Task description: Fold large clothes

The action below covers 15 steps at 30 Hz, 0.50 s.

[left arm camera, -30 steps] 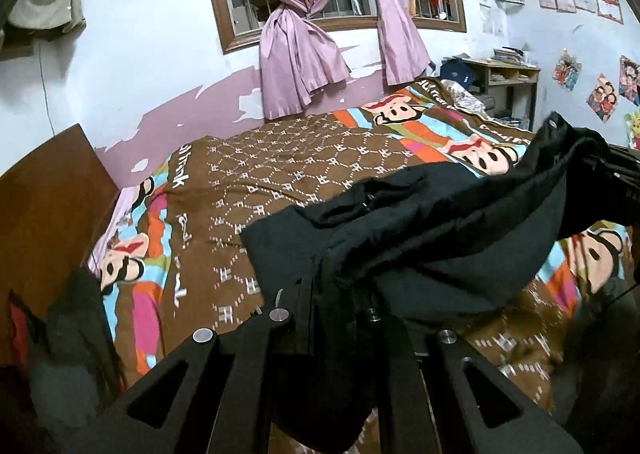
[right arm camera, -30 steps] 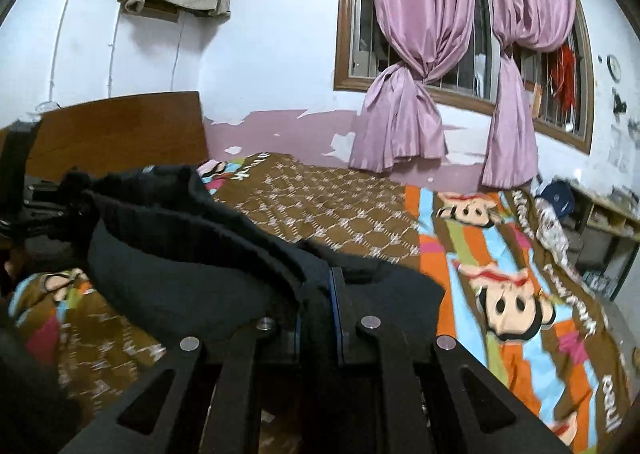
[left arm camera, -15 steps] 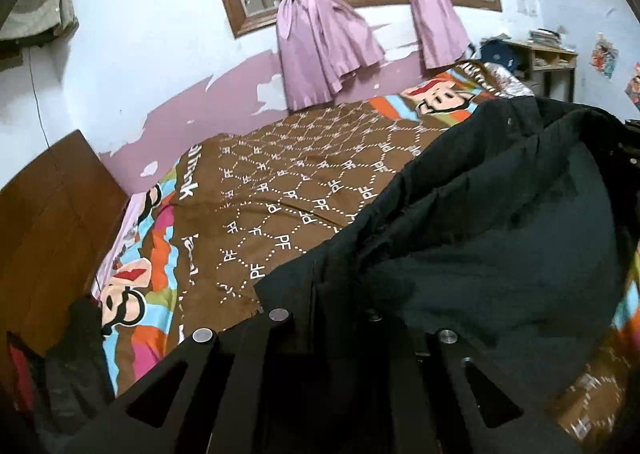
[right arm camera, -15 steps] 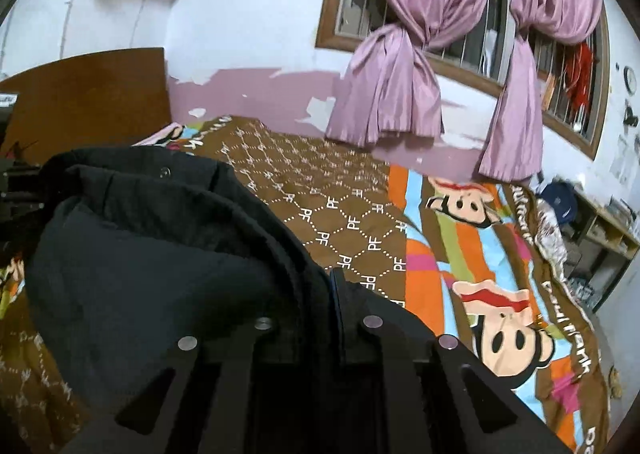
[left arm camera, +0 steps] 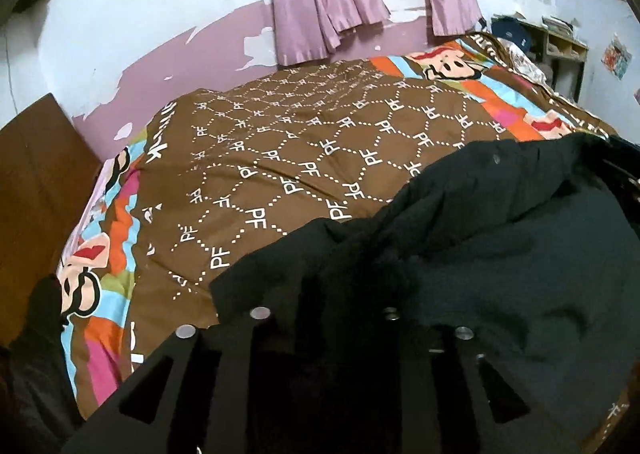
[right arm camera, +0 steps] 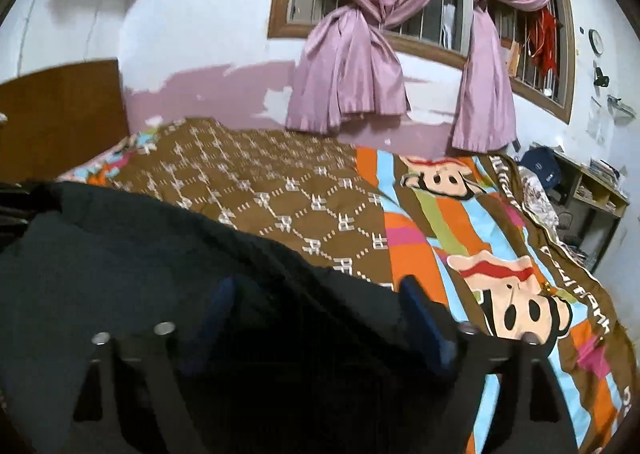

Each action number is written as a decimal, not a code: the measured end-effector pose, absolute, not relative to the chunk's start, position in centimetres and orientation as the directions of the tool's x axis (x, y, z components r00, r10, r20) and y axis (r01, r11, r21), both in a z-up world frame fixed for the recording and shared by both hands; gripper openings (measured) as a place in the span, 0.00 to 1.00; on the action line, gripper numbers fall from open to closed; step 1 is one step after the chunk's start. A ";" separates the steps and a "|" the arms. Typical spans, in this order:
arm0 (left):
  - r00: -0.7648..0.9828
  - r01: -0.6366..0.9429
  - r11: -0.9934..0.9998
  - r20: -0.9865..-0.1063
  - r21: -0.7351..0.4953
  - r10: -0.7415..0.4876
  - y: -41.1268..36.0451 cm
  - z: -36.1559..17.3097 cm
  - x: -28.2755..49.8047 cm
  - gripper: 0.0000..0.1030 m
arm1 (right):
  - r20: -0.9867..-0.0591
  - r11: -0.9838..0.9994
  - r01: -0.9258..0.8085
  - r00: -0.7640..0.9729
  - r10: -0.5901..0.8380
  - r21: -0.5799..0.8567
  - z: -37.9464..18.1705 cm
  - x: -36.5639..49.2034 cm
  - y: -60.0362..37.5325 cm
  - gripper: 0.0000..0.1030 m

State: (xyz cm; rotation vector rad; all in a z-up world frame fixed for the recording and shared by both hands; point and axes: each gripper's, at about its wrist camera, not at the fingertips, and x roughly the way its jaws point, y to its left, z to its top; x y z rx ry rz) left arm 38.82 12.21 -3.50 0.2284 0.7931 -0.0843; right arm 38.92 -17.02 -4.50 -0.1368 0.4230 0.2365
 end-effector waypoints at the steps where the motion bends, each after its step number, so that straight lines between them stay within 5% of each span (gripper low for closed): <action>1: 0.708 0.150 0.971 -0.705 0.189 0.028 12.0 -3.1 38.7 0.23 | -0.404 0.961 -0.267 0.888 0.220 -0.064 -4.1 38.4 -17.3 0.94; 2: 0.721 0.135 0.967 -0.690 0.216 0.053 11.7 -2.7 38.4 0.34 | -0.385 0.960 -0.278 0.891 0.241 -0.043 -3.5 37.9 -17.6 1.00; 3: 0.753 0.089 0.957 -0.648 0.277 0.118 11.6 -2.2 38.0 0.60 | -0.368 0.959 -0.282 0.895 0.253 -0.026 -3.0 37.4 -17.9 1.00; 5: 0.820 -0.012 0.942 -0.535 0.336 0.202 11.6 -0.8 37.0 0.86 | -0.351 0.958 -0.288 0.897 0.268 -0.005 -2.0 36.6 -18.2 1.00; 15: 0.842 0.050 0.988 -0.539 0.144 0.036 13.8 3.1 33.5 0.87 | -0.454 0.879 -0.468 0.765 0.457 0.095 -2.7 32.6 -17.2 1.00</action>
